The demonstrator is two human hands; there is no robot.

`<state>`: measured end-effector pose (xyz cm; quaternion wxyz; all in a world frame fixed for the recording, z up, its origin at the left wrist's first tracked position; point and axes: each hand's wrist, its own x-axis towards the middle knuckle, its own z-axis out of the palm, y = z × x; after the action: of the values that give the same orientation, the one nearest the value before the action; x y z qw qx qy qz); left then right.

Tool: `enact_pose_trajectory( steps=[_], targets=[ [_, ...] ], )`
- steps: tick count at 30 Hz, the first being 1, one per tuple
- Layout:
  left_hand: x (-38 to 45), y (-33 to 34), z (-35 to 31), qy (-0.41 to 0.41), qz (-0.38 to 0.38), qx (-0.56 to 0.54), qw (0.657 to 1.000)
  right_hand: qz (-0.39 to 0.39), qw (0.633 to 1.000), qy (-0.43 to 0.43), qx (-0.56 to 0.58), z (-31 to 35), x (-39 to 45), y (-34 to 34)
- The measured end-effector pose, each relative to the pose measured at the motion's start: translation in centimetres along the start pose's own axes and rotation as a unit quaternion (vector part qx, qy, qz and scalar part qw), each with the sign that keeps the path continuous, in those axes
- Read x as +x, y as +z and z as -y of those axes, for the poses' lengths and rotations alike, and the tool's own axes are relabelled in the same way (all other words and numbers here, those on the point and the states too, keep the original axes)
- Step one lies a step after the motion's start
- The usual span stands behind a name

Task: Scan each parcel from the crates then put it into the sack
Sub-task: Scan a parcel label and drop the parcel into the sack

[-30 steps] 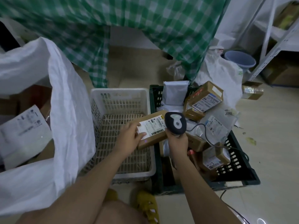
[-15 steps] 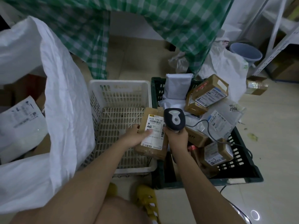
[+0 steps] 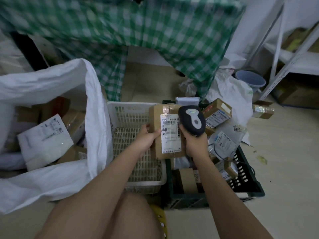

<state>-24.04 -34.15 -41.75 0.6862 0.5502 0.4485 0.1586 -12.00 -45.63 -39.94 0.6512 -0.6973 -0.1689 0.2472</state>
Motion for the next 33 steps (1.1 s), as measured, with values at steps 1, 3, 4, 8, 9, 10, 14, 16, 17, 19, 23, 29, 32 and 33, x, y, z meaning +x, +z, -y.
enact_pose_trajectory(
  steps=[1, 3, 4, 8, 9, 10, 14, 16, 17, 19, 23, 29, 32, 33],
  targets=[
    [-1.0, -0.3, -1.1, 0.016, -0.009, 0.0, 1.0, 0.013, 1.0, -0.017, 0.012, 1.7, -0.7, -0.1],
    [-3.0, -1.2, -3.2, 0.059, -0.028, -0.007, 0.998, 0.045, 0.997, -0.041, 0.041, 4.7, -2.3, -0.1],
    [-4.2, -1.6, -4.1, 0.078, -0.037, -0.017, 0.996, 0.059, 0.996, -0.045, 0.049, 6.2, -3.2, -0.1],
    [-9.4, -3.7, -7.0, 0.14, -0.058, -0.059, 0.987, 0.093, 0.992, -0.072, 0.046, 10.8, -7.4, 0.2],
    [-10.6, -4.3, -7.5, 0.153, -0.061, -0.069, 0.984, 0.096, 0.991, -0.084, 0.049, 11.7, -8.5, 0.4],
    [-11.8, -4.9, -7.9, 0.167, -0.068, -0.078, 0.981, 0.098, 0.989, -0.096, 0.055, 12.5, -9.6, 0.5],
    [-16.0, -7.5, -9.4, 0.203, -0.111, -0.115, 0.966, 0.128, 0.985, -0.116, 0.014, 14.9, -13.2, 1.3],
    [-17.2, -9.0, -9.6, 0.21, -0.143, -0.125, 0.959, 0.139, 0.983, -0.119, 0.002, 15.5, -14.9, 1.7],
    [-17.7, -9.8, -9.6, 0.214, -0.159, -0.131, 0.955, 0.143, 0.983, -0.118, -0.001, 15.5, -15.7, 2.0],
    [-18.5, -11.1, -9.3, 0.218, -0.176, -0.143, 0.949, 0.154, 0.981, -0.119, -0.021, 15.6, -17.2, 2.6],
    [-19.4, -12.8, -8.7, 0.217, -0.191, -0.142, 0.947, 0.179, 0.974, -0.128, -0.059, 15.2, -18.9, 3.5],
    [-20.2, -13.5, -8.3, 0.225, -0.208, -0.149, 0.94, 0.187, 0.968, -0.158, -0.06, 14.8, -20.4, 4.1],
    [-20.1, -13.8, -8.1, 0.229, -0.211, -0.147, 0.939, 0.185, 0.965, -0.171, -0.073, 14.6, -20.4, 4.1],
    [-20.1, -13.8, -8.1, 0.23, -0.212, -0.147, 0.939, 0.186, 0.964, -0.175, -0.078, 14.5, -20.3, 4.1]
  ],
)
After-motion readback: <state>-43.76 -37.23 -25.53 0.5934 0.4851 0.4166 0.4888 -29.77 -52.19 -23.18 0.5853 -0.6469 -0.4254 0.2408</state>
